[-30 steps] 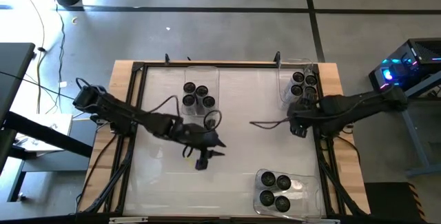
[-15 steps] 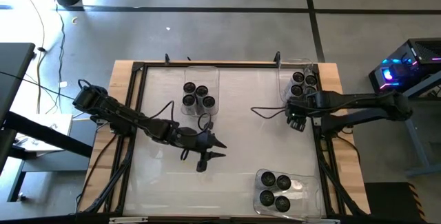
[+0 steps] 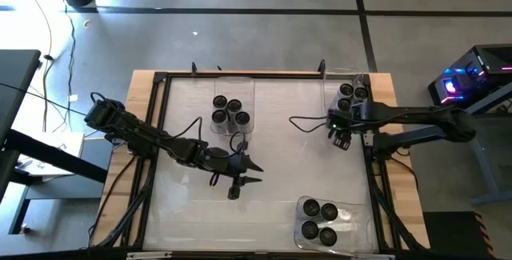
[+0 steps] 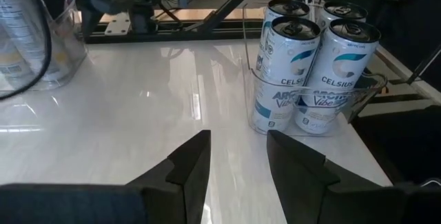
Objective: Sort soda cans
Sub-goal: Move the transparent bins to the top center of the table
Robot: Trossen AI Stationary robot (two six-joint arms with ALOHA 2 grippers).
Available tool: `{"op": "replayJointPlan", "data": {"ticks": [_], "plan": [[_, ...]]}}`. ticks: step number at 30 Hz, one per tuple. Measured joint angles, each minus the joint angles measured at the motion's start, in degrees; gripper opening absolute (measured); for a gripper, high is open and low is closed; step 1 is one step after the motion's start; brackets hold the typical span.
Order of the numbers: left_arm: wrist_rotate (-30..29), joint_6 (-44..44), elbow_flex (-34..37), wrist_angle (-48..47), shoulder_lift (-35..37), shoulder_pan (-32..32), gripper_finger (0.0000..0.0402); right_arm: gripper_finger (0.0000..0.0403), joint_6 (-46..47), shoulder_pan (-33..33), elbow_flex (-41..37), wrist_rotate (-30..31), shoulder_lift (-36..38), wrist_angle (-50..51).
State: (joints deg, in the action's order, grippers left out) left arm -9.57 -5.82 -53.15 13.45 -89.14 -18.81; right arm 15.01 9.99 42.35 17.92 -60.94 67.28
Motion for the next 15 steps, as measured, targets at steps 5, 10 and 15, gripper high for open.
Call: {"op": "replayJointPlan", "data": {"ticks": [5,10,15], "plan": [[-0.03,0.01,0.0,-0.01,0.0,-0.43,0.0135,0.0242,0.12,0.27,0.22,0.63,-4.87,-0.32],[-0.02,0.02,0.0,0.21,0.0,-1.2,0.0135,0.0169,0.07,0.26,0.26,1.23,-6.39,-0.11],[-0.02,-0.4,-0.02,0.2,0.0,-1.29,0.0135,0.0073,-0.22,0.21,-0.04,-1.65,-6.15,-0.86]]}}
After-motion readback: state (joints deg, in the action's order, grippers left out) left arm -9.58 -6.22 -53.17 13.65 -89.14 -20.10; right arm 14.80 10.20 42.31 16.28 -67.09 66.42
